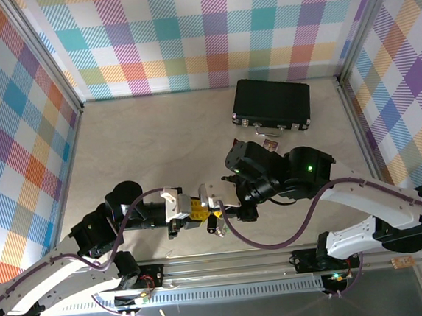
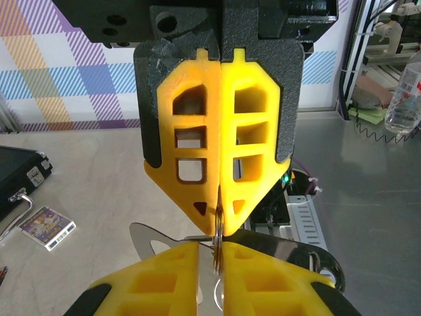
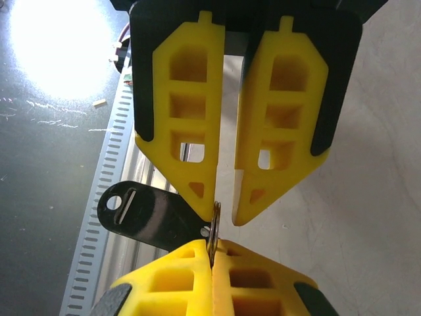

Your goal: Put the keys on the keyring

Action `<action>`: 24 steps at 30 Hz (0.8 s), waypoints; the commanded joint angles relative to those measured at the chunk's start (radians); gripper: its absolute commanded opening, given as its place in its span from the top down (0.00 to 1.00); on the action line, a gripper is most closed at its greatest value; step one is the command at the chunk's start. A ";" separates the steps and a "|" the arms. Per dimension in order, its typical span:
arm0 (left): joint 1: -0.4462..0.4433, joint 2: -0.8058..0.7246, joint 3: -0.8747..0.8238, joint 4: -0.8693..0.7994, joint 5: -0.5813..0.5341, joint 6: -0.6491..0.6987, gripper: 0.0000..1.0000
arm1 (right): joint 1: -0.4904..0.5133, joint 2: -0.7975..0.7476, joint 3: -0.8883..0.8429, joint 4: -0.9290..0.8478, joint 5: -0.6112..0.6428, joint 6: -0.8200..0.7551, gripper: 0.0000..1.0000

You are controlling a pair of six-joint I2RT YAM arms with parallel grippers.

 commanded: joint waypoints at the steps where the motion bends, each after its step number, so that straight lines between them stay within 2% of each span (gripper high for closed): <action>1: -0.004 0.001 0.009 0.040 0.002 -0.013 0.84 | 0.015 0.006 0.039 0.002 -0.052 -0.024 1.00; 5: -0.004 0.003 -0.009 0.081 0.017 -0.031 0.86 | 0.017 0.015 0.042 0.003 -0.058 -0.025 1.00; 8: -0.005 -0.004 -0.024 0.116 0.033 -0.050 1.00 | 0.017 0.017 0.045 0.004 -0.057 -0.026 1.00; 12: -0.006 -0.056 -0.065 0.187 0.017 -0.095 1.00 | 0.017 0.000 0.047 0.022 -0.060 -0.012 1.00; 14: -0.006 -0.093 -0.091 0.233 0.010 -0.119 1.00 | 0.017 -0.018 0.039 0.040 -0.055 0.004 0.91; 18: -0.005 -0.131 -0.116 0.301 0.040 -0.164 1.00 | 0.017 -0.062 -0.004 0.095 -0.077 0.034 0.79; 24: -0.006 -0.137 -0.148 0.419 0.092 -0.215 1.00 | 0.017 -0.100 -0.050 0.154 -0.104 0.060 0.82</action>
